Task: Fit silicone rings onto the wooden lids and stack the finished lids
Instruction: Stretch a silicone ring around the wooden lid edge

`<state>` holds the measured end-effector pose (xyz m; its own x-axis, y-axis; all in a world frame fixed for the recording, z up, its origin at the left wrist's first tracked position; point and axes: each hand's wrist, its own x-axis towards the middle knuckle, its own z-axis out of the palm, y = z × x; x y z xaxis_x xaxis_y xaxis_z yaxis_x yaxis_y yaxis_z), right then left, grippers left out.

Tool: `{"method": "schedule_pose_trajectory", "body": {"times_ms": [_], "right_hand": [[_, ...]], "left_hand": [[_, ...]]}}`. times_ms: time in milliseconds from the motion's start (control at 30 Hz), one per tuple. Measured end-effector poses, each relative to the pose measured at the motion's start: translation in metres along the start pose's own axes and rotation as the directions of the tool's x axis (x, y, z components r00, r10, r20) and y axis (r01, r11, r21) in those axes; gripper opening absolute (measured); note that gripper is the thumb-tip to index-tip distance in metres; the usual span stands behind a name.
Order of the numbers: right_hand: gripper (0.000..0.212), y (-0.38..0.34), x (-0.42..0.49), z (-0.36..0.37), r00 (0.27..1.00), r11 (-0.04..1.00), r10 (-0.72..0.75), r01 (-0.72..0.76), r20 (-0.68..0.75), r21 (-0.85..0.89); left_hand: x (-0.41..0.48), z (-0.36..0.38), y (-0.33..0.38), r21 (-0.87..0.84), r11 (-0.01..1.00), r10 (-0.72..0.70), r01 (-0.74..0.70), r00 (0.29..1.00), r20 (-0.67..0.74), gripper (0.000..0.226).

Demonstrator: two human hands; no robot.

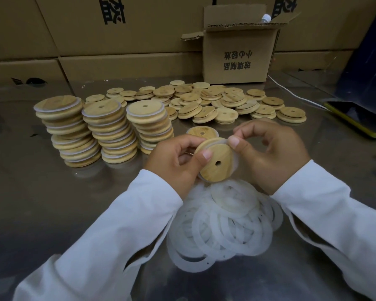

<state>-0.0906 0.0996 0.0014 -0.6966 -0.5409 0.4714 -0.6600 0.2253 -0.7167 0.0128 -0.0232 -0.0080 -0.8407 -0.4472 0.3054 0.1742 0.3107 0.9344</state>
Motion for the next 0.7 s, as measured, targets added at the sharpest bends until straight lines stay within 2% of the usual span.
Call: {"method": "schedule_pose_trajectory", "body": {"times_ms": [267,367,433,533,700], "right_hand": [[0.008,0.0,-0.005,0.005,0.999,0.992,-0.034,0.033,0.011,0.121],[0.007,-0.002,-0.009,0.009,0.995,0.994,-0.089,0.091,-0.037,0.054],[0.007,-0.002,-0.011,0.009,0.99,0.993,-0.121,0.121,-0.077,-0.006],[0.004,-0.002,-0.011,0.008,0.987,0.993,-0.116,0.116,-0.112,-0.007],[0.009,-0.003,-0.011,0.008,0.99,0.993,-0.118,0.12,-0.08,0.018]], "left_hand": [[-0.001,0.001,-0.003,-0.032,0.999,-0.026,0.024,0.998,-0.061,0.02],[-0.001,0.002,-0.002,-0.056,0.997,-0.051,0.047,0.996,-0.076,0.018],[-0.001,0.002,-0.002,-0.133,0.986,-0.112,0.1,0.99,-0.086,0.016],[0.0,0.001,0.0,-0.21,0.964,-0.183,0.161,0.979,-0.088,0.016],[0.001,0.003,-0.001,-0.163,0.977,-0.157,0.136,0.98,-0.12,0.017]]}}
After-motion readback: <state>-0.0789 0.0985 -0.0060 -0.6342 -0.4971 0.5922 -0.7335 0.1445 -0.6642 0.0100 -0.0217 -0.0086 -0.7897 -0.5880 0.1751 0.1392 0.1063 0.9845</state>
